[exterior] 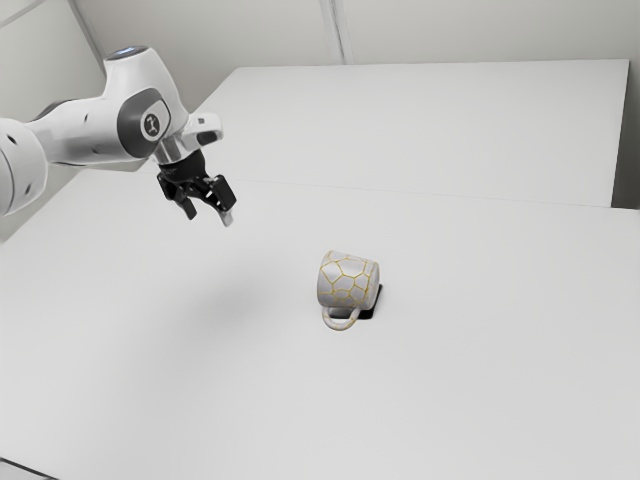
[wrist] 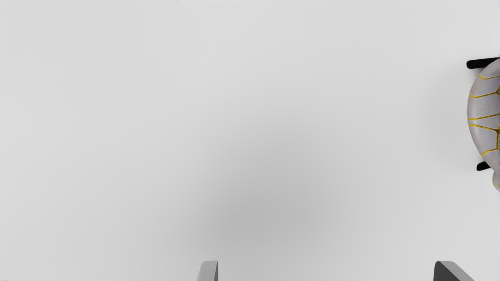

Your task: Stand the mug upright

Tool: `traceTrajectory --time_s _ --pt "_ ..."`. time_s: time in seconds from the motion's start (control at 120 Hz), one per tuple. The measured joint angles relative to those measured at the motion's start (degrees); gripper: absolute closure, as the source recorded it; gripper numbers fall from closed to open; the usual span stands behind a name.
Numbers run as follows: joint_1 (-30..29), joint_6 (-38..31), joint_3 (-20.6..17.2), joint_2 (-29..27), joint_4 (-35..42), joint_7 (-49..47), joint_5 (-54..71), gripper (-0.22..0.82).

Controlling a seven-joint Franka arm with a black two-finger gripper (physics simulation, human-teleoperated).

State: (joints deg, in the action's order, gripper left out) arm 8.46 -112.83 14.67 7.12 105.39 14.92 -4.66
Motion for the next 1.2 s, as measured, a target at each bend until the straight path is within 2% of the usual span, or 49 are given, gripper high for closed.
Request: traceTrajectory --time_s 0.142,0.433,0.833,1.2 --pt "0.1 -1.24 -0.08 -1.02 2.99 -0.56 -1.44 0.0" --pt "-0.02 2.32 0.86 1.84 11.49 7.52 -31.07 0.0" --pt "0.62 8.38 1.14 9.11 7.84 21.8 -49.2 0.0" --pt "3.92 3.33 1.02 11.54 8.92 27.28 -62.33 0.0"
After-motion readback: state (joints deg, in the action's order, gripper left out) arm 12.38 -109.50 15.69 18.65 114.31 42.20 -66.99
